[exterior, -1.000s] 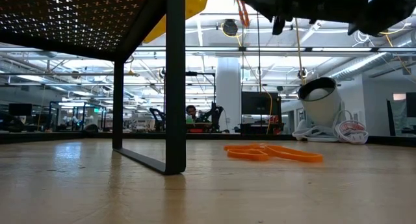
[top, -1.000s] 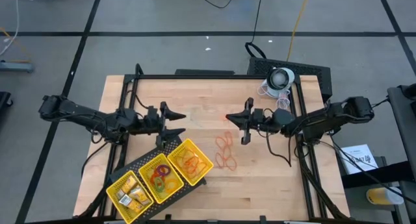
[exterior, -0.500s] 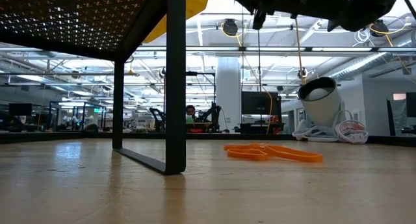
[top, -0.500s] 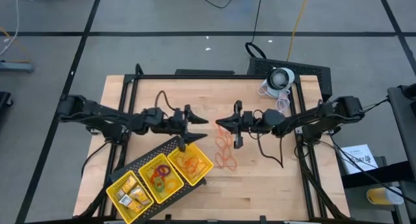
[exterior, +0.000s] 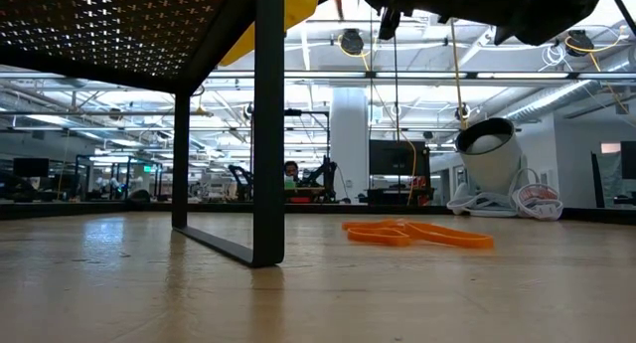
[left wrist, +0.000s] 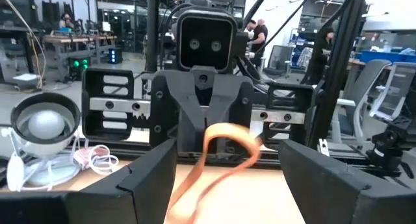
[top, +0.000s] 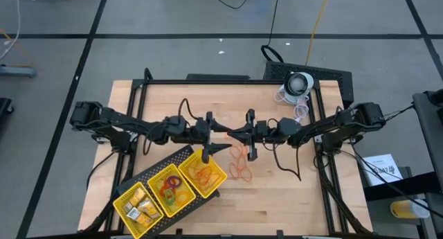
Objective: Pick & Place Office Desk Supplies
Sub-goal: Put the orange rubber band into the right yellow bin on the shelf
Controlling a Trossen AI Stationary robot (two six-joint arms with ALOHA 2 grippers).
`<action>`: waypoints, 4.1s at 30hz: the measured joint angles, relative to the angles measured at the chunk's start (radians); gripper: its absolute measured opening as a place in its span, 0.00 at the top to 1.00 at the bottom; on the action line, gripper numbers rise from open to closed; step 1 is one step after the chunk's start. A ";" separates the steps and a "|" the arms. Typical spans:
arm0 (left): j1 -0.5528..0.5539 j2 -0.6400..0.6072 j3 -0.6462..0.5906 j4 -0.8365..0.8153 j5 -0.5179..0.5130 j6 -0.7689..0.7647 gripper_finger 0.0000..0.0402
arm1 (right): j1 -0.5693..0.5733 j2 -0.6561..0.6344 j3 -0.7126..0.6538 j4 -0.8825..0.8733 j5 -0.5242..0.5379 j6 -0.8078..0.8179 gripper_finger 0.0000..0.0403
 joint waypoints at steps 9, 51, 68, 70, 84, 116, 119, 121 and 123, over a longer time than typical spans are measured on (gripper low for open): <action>0.000 0.000 0.000 0.001 -0.001 0.015 0.32 | 0.000 0.000 0.000 0.009 0.000 -0.001 1.00; -0.011 -0.050 -0.001 -0.037 0.238 -0.017 0.99 | 0.000 -0.146 -0.004 -0.203 -0.044 -0.082 0.73; -0.150 -0.234 -0.015 -0.435 0.496 0.075 0.99 | 0.000 -0.318 -0.004 -0.526 -0.018 0.002 0.51; -0.164 -0.237 -0.020 -0.449 0.449 0.094 0.99 | 0.000 -0.318 -0.004 -0.526 -0.018 0.001 0.52; -0.187 -0.235 -0.027 -0.533 0.261 0.028 0.57 | 0.000 -0.317 -0.004 -0.551 -0.018 0.000 0.53; -0.106 -0.495 -0.027 -0.540 -0.030 -0.050 0.32 | 0.147 0.224 0.005 -0.054 -0.083 0.106 0.54; -0.106 -0.494 -0.027 -0.539 -0.059 -0.049 0.31 | 0.157 0.246 0.034 -0.053 -0.095 0.106 0.54; -0.106 -0.494 -0.027 -0.537 -0.061 -0.049 0.30 | 0.163 0.264 0.062 -0.053 -0.128 0.107 0.54; -0.106 -0.494 -0.027 -0.537 -0.061 -0.049 0.30 | 0.167 0.286 0.093 -0.053 -0.161 0.119 0.54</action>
